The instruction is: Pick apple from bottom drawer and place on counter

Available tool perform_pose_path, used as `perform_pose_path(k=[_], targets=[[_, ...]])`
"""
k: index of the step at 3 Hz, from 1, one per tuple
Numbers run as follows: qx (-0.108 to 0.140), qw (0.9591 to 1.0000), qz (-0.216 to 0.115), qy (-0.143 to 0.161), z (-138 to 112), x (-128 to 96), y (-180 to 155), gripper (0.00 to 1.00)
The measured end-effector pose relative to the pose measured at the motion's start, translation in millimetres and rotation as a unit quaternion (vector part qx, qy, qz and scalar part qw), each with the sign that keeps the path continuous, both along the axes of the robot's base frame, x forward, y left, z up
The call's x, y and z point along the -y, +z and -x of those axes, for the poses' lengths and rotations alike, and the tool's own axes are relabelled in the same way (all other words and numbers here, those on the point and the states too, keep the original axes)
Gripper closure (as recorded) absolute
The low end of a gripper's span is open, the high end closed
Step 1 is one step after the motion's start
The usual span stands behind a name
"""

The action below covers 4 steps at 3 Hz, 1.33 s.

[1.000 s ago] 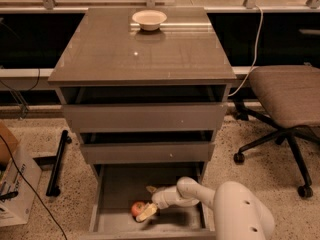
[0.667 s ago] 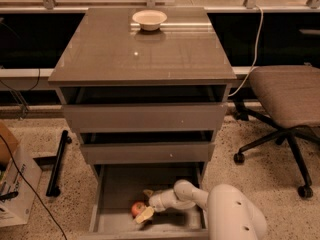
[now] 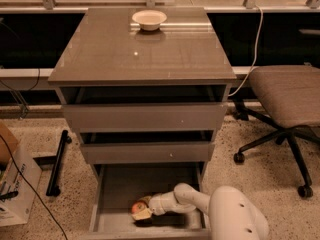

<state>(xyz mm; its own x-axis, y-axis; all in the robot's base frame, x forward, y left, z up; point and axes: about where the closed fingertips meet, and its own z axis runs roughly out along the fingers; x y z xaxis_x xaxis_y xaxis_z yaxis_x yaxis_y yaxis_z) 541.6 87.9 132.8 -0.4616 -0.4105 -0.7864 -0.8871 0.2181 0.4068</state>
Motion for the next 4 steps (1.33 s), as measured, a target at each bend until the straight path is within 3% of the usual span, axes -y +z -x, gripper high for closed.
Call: perform_pose_path(k=[1, 2, 4], targets=[[0.001, 1.0000, -0.002, -0.009, 1, 4, 7, 0.80], [0.006, 0.9996, -0.029, -0.001, -1, 19, 56, 1.00], [0.052, 0.9917, -0.091, 0.076, 22, 52, 220, 1.00]])
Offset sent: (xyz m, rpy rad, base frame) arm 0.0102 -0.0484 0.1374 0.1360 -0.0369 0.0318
